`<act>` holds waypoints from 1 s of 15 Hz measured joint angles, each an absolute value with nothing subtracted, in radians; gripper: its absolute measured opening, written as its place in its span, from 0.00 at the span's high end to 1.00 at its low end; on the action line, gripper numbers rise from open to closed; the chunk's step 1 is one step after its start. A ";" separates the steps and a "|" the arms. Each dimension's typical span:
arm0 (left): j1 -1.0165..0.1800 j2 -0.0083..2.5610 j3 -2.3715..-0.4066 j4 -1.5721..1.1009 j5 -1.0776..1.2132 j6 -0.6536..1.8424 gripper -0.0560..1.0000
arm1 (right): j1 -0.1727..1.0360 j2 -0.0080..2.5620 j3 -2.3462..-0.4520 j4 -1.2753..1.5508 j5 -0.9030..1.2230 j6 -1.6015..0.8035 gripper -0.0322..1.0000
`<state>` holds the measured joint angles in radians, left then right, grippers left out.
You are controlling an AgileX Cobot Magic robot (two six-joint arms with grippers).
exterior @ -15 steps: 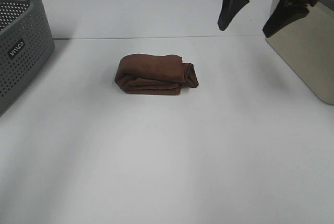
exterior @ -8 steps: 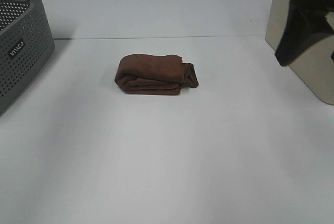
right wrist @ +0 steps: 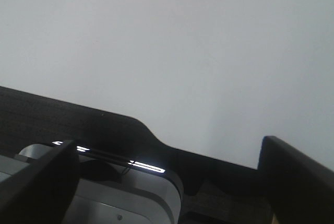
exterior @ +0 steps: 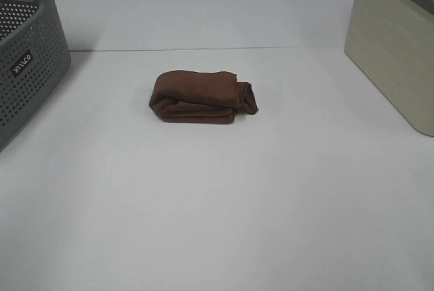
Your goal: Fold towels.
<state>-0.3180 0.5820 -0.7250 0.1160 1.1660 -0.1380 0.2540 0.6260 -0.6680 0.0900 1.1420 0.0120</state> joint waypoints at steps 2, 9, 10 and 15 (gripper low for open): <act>-0.318 0.462 -0.645 0.112 1.159 -0.127 0.30 | 0.254 0.517 -0.615 0.075 1.143 0.000 0.13; -0.318 0.145 -0.540 -0.014 1.132 0.053 0.30 | 0.254 0.154 -0.538 0.055 1.129 -0.094 0.13; -0.318 0.142 -0.537 -0.044 1.132 0.084 0.30 | 0.254 0.118 -0.533 0.055 1.121 -0.097 0.13; -0.318 0.140 -0.503 -0.095 1.060 0.188 0.30 | 0.254 0.077 -0.506 0.057 1.071 -0.105 0.13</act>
